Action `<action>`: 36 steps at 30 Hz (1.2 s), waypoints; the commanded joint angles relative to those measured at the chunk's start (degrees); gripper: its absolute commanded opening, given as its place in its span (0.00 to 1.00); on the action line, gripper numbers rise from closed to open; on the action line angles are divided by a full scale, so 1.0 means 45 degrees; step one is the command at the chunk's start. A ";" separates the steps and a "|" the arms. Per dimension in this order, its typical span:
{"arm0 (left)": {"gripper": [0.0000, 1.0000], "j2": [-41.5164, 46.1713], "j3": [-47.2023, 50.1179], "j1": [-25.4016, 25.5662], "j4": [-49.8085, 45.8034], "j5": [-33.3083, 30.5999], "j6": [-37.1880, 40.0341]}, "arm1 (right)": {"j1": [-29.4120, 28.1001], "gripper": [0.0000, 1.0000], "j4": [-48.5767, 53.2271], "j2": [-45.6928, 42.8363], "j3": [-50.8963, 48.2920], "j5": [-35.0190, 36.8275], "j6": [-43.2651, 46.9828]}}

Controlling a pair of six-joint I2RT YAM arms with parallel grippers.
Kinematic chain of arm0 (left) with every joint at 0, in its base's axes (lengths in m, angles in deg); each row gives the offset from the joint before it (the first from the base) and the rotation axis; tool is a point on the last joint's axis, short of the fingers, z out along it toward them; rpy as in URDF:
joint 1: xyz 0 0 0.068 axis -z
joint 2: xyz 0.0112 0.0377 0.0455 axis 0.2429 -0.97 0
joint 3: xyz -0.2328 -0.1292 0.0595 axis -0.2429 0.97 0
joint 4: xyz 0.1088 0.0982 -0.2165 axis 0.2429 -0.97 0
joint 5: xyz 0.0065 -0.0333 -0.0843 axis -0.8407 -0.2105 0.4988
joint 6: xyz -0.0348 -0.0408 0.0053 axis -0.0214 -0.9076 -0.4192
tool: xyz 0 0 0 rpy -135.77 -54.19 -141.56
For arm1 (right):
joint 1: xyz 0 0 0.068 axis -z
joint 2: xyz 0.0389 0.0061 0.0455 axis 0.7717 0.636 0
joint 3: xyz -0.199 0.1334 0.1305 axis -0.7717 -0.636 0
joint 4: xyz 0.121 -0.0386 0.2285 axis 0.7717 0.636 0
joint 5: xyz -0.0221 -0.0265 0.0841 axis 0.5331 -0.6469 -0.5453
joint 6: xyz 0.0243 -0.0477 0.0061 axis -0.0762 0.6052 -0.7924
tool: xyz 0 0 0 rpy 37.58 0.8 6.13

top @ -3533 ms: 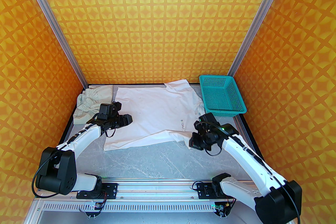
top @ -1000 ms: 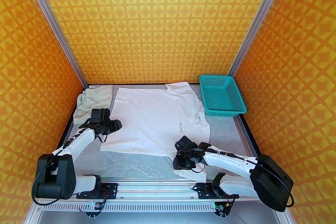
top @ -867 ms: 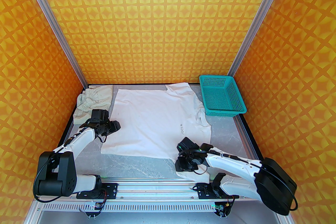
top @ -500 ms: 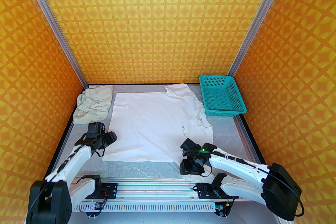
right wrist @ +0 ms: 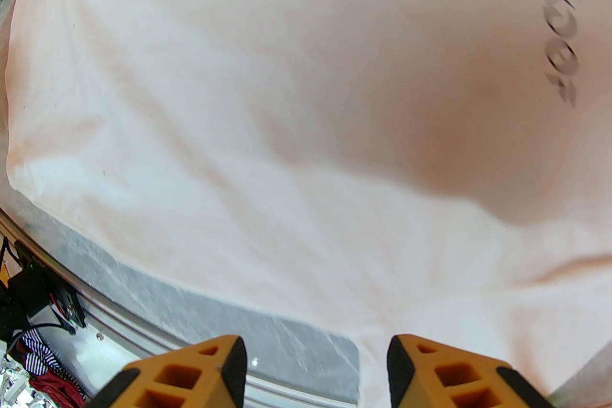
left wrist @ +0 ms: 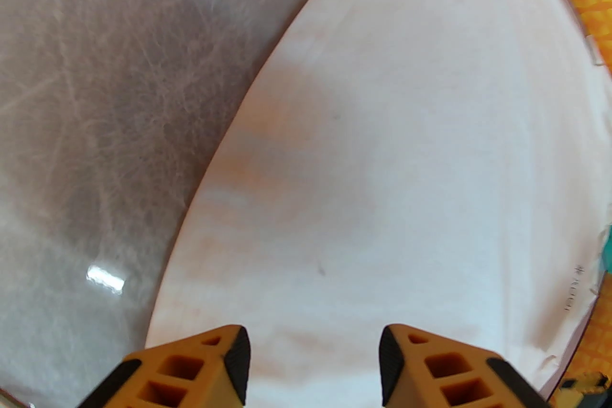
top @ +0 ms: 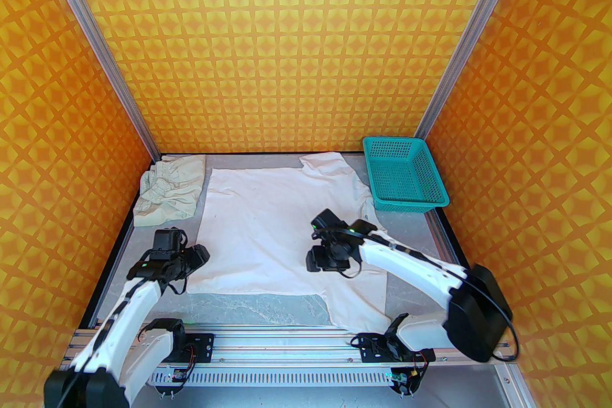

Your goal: Fold and stack the mixed laundry pile

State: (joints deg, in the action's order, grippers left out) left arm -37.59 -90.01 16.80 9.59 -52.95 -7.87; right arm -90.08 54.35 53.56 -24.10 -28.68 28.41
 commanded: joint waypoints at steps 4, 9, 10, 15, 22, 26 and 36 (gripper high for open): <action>0.49 -0.1270 -0.0004 0.1140 -0.0954 -0.0163 -0.1416 | 0.0024 0.53 -0.0921 0.0986 0.0275 -0.0473 0.0460; 0.53 -0.1270 0.0691 0.1286 -0.1525 -0.0154 -0.2374 | 0.0041 0.53 -0.1143 0.1199 0.0006 -0.0299 0.0599; 0.54 -0.1186 0.0870 0.1285 -0.1663 -0.0182 -0.2527 | 0.0060 0.53 -0.1268 0.1243 -0.0099 -0.0302 0.0602; 0.56 -0.0795 0.1441 0.1353 -0.1984 -0.0302 -0.3128 | 0.0150 0.54 -0.1954 0.1648 -0.0495 -0.0658 0.0497; 0.58 -0.0185 0.0144 0.1513 -0.3105 -0.0881 -0.3288 | 0.0788 0.56 -0.1632 0.1883 0.0073 -0.0873 0.1079; 0.59 -0.0299 -0.2414 0.1506 -0.4269 -0.1800 -0.2193 | 0.1858 0.59 -0.1084 0.1815 0.0875 -0.0553 0.1665; 0.58 -0.7315 -0.7497 0.1464 -0.0042 -0.0931 0.2047 | 0.4725 0.60 -0.0848 0.4287 0.4909 0.2897 0.2784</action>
State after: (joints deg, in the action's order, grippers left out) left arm -63.86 -120.15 23.23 1.55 -58.16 -5.85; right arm -70.52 50.28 69.10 -5.91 -23.13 38.51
